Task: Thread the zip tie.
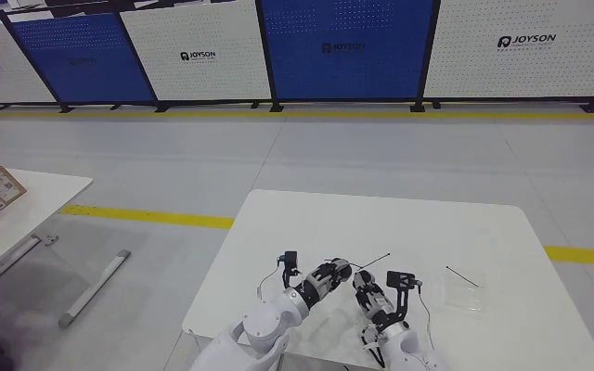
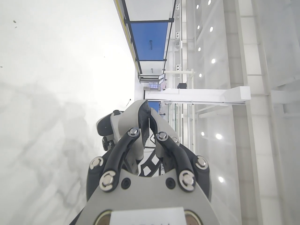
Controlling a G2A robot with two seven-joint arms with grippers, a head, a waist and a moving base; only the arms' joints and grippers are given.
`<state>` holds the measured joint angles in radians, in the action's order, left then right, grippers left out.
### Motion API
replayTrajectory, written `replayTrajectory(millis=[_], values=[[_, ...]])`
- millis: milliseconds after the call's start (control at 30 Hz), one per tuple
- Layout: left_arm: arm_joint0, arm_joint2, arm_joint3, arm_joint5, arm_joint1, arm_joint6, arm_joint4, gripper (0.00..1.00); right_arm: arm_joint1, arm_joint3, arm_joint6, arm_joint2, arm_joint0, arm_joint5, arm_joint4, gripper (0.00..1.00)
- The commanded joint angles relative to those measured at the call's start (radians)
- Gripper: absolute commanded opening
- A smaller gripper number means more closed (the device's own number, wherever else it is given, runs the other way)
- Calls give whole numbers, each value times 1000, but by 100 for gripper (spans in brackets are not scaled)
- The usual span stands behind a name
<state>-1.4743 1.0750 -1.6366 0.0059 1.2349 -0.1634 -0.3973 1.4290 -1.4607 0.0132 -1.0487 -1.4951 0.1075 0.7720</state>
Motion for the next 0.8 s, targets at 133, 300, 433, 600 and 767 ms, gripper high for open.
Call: replayTrajectory(millis=[133, 300, 433, 600, 767], values=[[0, -1, 1, 6, 0, 5, 8, 0, -2, -1, -11, -6, -5, 17, -14, 21], [1, -9, 2, 9, 1, 4, 22, 0, -6, -17, -14, -16, -16, 16, -8, 33], [0, -11, 0, 6, 1, 7, 30, 0, -7, -24, -12, -16, -19, 11, -5, 30], [-3, -12, -1, 3, 0, 2, 39, 0, -7, -28, -14, -14, -18, 6, -3, 24], [-6, -12, -3, 4, -1, 1, 52, 0, -8, -37, -15, -11, -17, 2, 1, 24]])
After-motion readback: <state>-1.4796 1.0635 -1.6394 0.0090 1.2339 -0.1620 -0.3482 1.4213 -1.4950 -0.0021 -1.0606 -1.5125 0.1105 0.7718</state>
